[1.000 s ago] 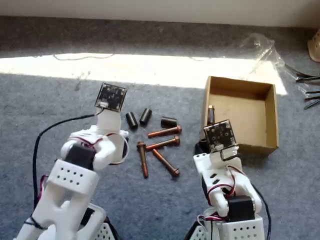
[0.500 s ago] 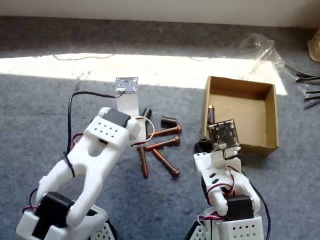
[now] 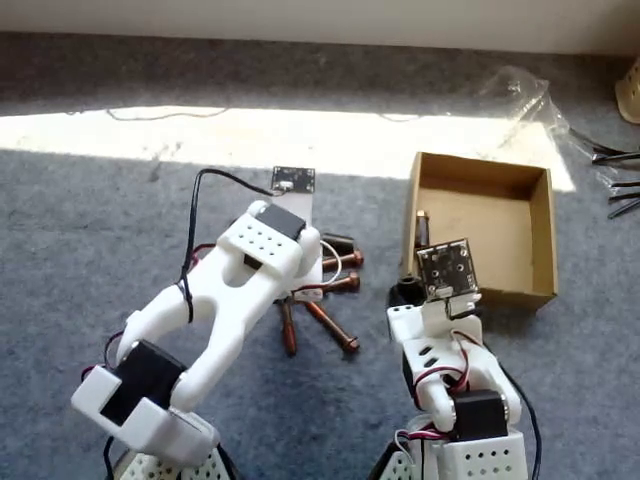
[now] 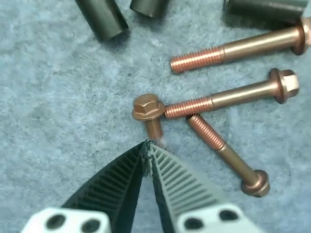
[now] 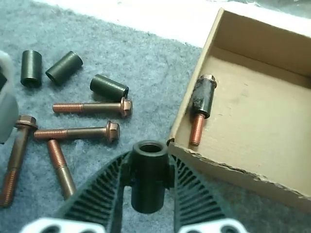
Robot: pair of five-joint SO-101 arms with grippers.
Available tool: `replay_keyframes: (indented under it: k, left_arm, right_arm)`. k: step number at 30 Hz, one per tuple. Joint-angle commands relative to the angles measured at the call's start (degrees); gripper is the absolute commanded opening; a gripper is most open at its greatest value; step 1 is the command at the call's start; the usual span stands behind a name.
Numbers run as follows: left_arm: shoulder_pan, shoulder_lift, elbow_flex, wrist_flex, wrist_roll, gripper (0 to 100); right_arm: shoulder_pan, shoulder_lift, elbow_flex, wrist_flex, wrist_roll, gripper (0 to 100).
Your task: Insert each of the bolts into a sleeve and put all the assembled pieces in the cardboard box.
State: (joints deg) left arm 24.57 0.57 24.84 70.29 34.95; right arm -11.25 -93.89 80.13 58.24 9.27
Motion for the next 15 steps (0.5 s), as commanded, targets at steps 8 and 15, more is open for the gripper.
replay_keyframes:
  k: [8,15]
  left_arm:
    - [0.8,3.9,-3.1,0.8,0.4,1]
    - [0.6,3.9,-3.0,-1.6,0.4,1]
  right_arm:
    - [0.5,-0.6,0.0,-1.6,-0.4,0.4]
    - [0.5,-0.6,1.7,-3.6,-0.4,0.4]
